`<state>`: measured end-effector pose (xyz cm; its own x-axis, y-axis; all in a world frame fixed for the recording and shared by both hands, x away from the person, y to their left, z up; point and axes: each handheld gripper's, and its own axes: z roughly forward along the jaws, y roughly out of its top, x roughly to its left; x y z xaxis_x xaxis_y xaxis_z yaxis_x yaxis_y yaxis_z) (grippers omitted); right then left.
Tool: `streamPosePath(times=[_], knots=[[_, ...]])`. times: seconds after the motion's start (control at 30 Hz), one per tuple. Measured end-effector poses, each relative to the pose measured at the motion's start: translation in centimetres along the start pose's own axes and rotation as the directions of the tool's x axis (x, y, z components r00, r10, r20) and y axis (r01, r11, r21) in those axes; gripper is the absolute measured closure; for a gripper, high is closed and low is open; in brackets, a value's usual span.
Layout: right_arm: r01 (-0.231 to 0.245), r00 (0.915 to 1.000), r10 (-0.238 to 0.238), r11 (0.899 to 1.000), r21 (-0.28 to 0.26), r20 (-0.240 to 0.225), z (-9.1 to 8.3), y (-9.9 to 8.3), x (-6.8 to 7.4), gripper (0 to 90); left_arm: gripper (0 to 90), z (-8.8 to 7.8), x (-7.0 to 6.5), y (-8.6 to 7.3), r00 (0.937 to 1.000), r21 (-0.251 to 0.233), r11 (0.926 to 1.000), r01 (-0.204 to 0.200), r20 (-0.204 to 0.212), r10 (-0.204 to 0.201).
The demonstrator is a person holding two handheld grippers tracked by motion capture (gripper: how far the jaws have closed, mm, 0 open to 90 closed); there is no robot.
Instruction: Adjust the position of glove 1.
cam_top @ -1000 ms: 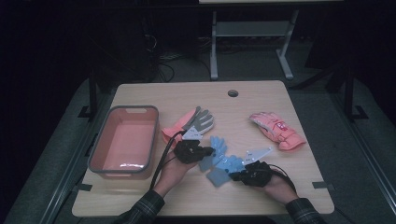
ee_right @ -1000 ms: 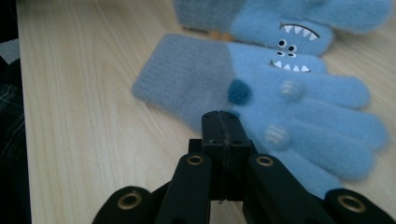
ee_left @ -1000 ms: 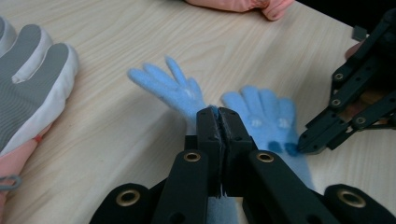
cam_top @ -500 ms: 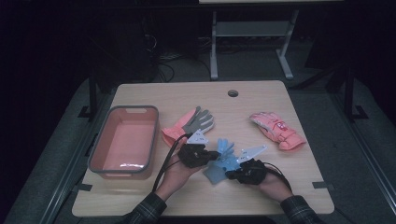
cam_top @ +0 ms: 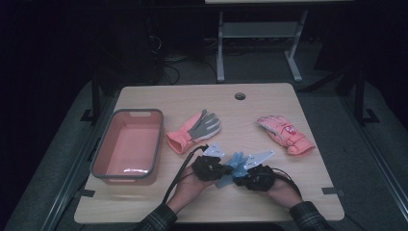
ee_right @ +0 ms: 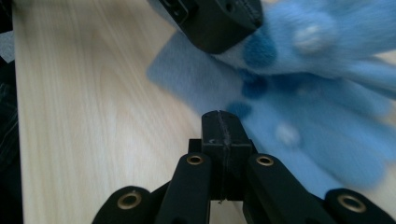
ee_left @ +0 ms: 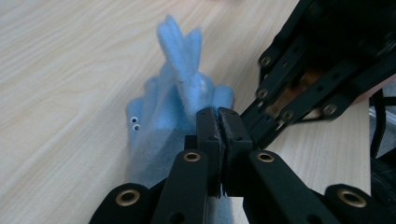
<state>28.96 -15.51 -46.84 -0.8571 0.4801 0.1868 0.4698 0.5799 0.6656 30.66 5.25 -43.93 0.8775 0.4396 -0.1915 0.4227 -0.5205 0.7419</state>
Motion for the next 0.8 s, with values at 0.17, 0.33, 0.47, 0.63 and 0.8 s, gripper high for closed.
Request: streamPosePath(times=[0.17, 0.33, 0.47, 0.63, 0.8], knots=[[-0.033, 0.9987, 0.034, 0.999, -0.017, 0.038, -2.3, -1.7, -0.7, 88.6, 87.8, 0.7, -0.3, -0.4, 0.9999, 0.034, 0.9994, -0.010, 0.003, 0.010], [-0.085, 0.9918, 0.090, 0.995, -0.055, 0.091, -4.6, -2.9, -2.2, 80.5, 84.9, 1.3, -0.6, -0.8, 0.9998, 0.049, 0.9987, -0.017, 0.014, 0.016], [-0.104, 0.9860, 0.115, 0.990, -0.093, 0.120, -5.5, -3.6, -3.2, 56.3, 68.9, 0.9, -0.6, -0.7, 0.9998, 0.030, 0.9995, -0.012, 0.015, 0.012], [-0.107, 0.9787, 0.123, 0.989, -0.099, 0.165, -5.6, -4.1, -3.5, 41.4, 59.1, -0.1, -0.3, -0.5, 0.9995, 0.016, 0.9995, -0.028, -0.012, 0.028], [-0.103, 0.9749, 0.118, 0.991, -0.087, 0.189, -5.2, -4.2, -3.6, 36.9, 64.9, -1.2, 0.8, -0.5, 0.9978, 0.010, 0.9996, -0.026, -0.061, 0.027]])
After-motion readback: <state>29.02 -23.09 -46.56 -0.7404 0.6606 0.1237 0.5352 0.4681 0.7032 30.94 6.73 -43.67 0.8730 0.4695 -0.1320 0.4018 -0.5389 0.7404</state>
